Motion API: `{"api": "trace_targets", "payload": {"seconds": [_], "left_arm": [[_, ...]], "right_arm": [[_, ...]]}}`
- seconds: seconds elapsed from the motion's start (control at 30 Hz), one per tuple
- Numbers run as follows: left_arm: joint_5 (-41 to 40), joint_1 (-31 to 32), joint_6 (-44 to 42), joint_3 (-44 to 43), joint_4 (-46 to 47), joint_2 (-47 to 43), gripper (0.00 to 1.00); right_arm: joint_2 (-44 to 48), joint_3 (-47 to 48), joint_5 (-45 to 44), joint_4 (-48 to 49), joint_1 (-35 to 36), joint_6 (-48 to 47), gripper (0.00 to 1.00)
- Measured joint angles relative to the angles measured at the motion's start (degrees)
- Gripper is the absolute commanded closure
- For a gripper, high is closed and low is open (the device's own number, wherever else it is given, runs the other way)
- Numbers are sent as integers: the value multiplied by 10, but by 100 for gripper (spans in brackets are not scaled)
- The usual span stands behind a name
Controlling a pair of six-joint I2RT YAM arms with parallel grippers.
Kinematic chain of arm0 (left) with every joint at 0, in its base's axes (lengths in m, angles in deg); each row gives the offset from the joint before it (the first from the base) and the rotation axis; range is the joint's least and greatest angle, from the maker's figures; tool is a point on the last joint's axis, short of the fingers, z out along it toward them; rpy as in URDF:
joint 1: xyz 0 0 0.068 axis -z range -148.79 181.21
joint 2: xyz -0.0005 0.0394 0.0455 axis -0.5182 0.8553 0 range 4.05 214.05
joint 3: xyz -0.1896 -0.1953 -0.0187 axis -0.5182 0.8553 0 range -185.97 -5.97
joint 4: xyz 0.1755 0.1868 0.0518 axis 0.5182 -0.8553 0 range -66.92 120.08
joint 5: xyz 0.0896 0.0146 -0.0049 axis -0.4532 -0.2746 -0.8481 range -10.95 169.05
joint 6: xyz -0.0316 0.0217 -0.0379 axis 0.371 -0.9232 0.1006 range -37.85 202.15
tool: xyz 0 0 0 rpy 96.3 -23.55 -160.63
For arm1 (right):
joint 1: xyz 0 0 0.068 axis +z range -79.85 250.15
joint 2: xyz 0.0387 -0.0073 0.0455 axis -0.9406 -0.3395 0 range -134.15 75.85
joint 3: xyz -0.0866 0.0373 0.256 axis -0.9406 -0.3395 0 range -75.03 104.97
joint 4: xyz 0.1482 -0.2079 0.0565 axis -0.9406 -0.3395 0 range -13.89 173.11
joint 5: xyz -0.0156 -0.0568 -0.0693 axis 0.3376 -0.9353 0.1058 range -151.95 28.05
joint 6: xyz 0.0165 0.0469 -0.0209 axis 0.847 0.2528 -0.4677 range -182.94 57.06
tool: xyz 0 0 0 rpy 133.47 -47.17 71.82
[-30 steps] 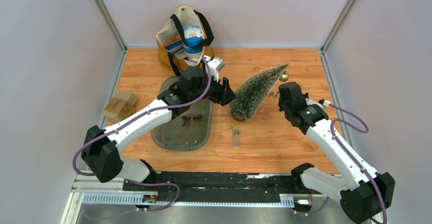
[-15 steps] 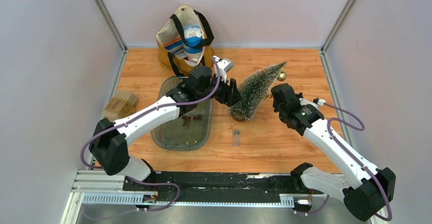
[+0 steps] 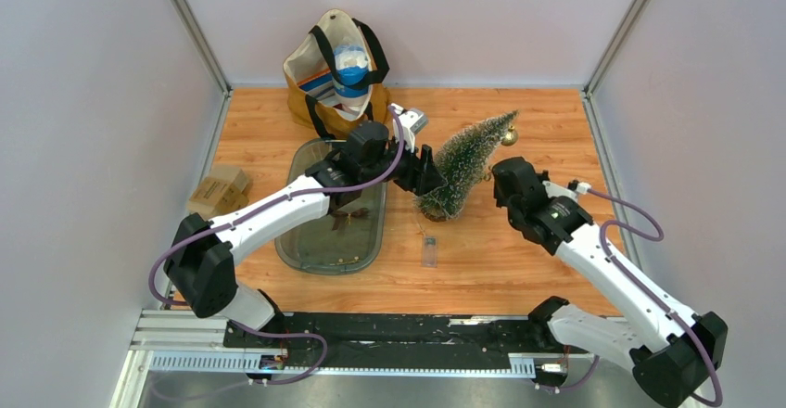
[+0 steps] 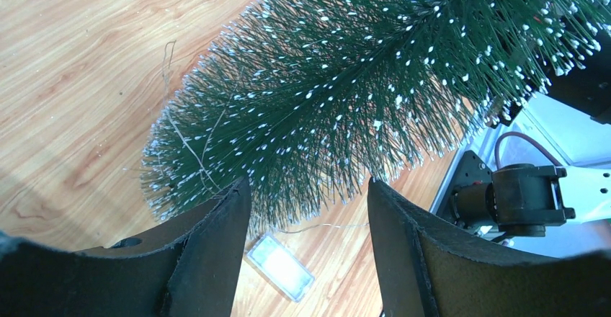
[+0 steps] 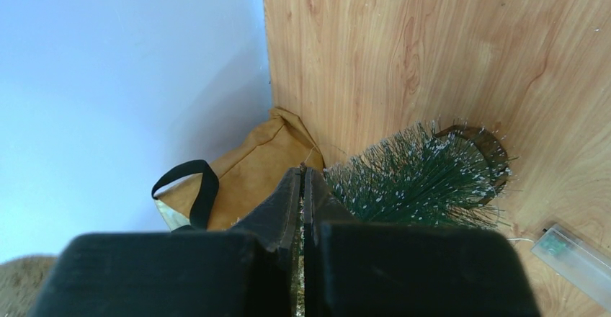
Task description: Decorate the small christmas tree
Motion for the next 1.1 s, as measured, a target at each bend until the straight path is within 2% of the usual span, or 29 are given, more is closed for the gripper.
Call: {"api": "trace_targets", "payload": {"seconds": [0.4, 1.1], "left_arm": [[0, 0, 1, 0, 1, 0, 32], [5, 0, -10, 0, 0, 0, 32]], "right_arm": [[79, -54, 4, 5, 11, 0, 100], [130, -86, 0, 41, 11, -2, 100]]}}
